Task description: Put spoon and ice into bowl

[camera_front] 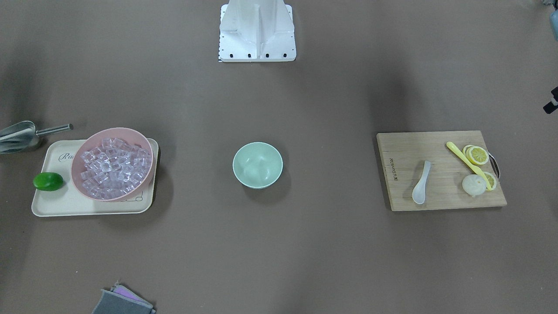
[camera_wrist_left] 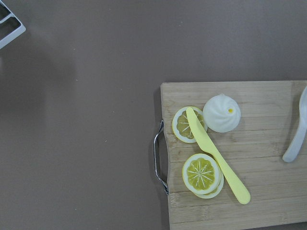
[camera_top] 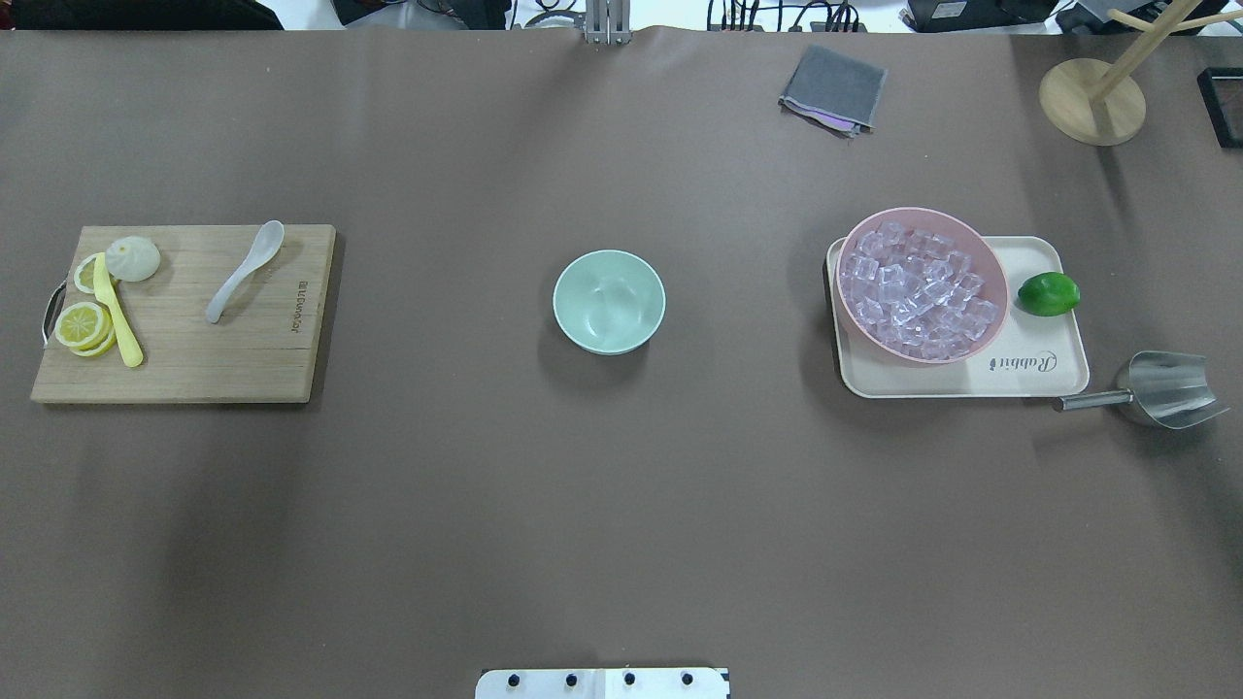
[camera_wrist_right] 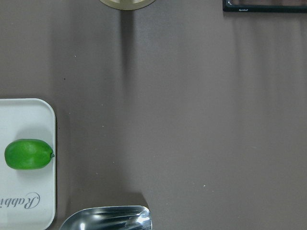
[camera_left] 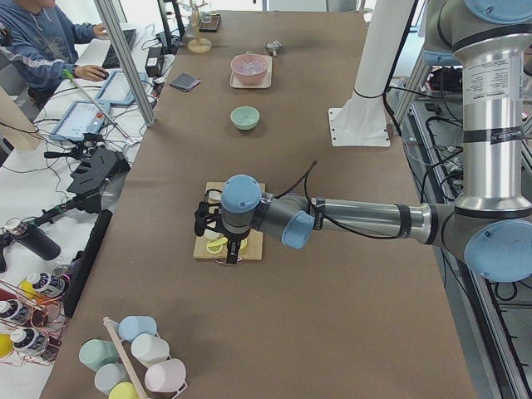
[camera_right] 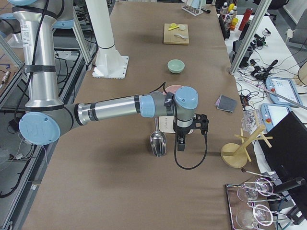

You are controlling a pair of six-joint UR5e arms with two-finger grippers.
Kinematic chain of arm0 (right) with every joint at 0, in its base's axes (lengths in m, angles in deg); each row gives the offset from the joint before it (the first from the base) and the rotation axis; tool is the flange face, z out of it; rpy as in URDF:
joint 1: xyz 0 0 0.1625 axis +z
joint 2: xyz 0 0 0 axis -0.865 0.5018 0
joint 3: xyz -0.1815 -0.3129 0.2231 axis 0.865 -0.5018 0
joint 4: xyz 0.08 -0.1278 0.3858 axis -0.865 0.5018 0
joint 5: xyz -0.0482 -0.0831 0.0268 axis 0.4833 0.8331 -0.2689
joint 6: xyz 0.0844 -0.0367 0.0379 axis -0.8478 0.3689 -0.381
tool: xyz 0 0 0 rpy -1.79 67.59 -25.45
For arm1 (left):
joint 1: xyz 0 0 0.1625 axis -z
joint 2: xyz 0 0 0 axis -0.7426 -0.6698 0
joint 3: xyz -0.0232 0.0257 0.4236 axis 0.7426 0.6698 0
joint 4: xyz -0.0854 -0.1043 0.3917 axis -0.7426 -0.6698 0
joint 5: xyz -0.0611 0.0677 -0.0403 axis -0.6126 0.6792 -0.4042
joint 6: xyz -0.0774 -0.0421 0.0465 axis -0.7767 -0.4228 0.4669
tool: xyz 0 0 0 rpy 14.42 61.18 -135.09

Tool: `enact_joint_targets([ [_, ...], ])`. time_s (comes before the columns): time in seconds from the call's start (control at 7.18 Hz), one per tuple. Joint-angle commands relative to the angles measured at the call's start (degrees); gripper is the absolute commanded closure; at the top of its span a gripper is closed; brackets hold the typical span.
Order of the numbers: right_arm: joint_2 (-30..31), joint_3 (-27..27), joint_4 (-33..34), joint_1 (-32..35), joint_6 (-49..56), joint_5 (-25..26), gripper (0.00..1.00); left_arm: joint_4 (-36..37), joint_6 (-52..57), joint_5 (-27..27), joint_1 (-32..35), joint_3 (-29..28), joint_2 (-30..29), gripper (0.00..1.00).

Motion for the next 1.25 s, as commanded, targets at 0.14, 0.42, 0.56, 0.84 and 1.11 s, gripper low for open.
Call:
enact_joint_targets([
  [0.14, -0.1, -0.14, -0.15, -0.03, -0.29, -0.32, 0.0, -0.14, 0.54, 2.22, 0.18, 0.5, 1.31, 0.02],
  [0.42, -0.36, -1.11, -0.23, -0.03, 0.14, -0.32, 0.0, -0.5, -0.24, 1.44, 0.01, 0.06, 0.35, 0.02],
  [0.56, -0.36, -0.67, -0.24, -0.03, -0.29, 0.02, 0.0, -0.67, 0.01, 1.44, 0.01, 1.02, 0.6, 0.02],
  [0.84, -0.45, 0.03, -0.24, 0.14, -0.12, 0.02, 0.0, -1.46, -0.6, 1.35, 0.09, 3.21, 0.95, 0.02],
  [1.11, -0.28, 1.78, -0.15, 0.14, -0.64, -0.68, 0.0, -1.64, 0.18, 0.91, 0.01, 5.6, 1.84, 0.02],
])
